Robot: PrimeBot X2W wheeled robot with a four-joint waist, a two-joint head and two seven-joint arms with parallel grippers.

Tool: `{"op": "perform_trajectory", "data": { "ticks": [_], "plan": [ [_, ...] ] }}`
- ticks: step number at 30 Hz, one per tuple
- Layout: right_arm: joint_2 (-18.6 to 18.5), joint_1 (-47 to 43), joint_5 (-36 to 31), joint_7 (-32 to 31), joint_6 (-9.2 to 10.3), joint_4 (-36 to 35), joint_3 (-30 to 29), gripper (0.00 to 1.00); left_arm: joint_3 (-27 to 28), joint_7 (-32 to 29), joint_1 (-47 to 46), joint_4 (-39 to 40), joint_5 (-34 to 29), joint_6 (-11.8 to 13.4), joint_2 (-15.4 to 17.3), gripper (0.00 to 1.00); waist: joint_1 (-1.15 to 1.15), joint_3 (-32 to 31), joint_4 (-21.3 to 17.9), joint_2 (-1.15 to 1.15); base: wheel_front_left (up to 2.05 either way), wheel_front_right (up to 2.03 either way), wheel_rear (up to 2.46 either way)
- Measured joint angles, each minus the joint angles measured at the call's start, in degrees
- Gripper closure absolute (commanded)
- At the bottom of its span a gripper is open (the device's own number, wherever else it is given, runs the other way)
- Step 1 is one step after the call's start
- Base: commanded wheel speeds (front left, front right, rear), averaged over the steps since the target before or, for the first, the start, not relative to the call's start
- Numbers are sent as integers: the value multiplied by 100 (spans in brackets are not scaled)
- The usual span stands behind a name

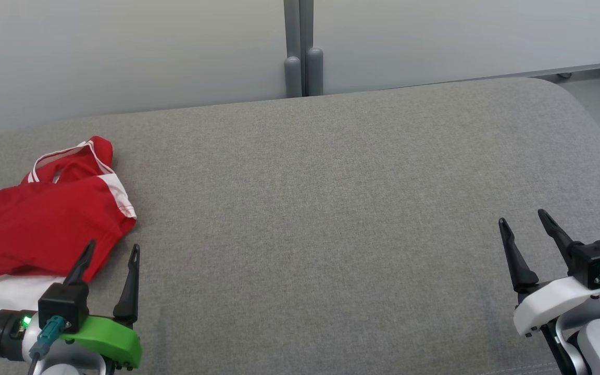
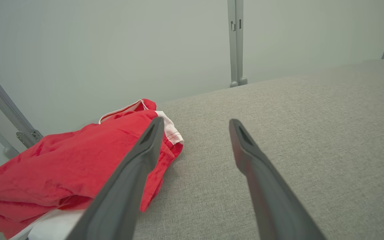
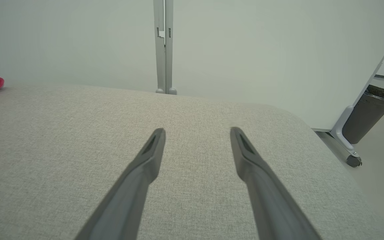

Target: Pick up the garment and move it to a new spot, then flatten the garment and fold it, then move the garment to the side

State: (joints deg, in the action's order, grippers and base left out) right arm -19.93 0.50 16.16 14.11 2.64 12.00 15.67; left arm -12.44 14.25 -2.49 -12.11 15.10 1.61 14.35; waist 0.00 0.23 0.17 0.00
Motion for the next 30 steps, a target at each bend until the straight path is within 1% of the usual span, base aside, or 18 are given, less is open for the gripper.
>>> {"op": "perform_trajectory", "data": {
  "ticks": [6, 10, 17, 22, 30],
  "plan": [
    [0, -6, -59, 22, 1, -16, -9, 0, 54, 1, 5, -90, -53, -10, 7, 0, 0, 1, 0, 0, 0, 0, 0],
    [0, -12, -59, 22, 0, -22, -40, 0, 157, 1, 9, -212, 120, -40, -46, 0, 0, 6, 2, 0, 0, 0, 0],
    [0, -26, -59, 22, -1, -26, -90, 0, 272, 1, 9, -247, 197, -86, -99, 0, 0, 6, 34, 0, 0, 0, 0],
    [-32, -118, -60, 22, -1, -51, -174, 0, 265, 1, 7, -289, 197, -167, -160, 0, 0, 5, 146, 0, 0, 0, 0],
    [-41, -118, -111, 22, -20, -110, -183, 0, 335, 1, -4, -331, 196, -169, -243, 0, 0, -9, 442, 0, 0, 0, 0]
  ]
}}
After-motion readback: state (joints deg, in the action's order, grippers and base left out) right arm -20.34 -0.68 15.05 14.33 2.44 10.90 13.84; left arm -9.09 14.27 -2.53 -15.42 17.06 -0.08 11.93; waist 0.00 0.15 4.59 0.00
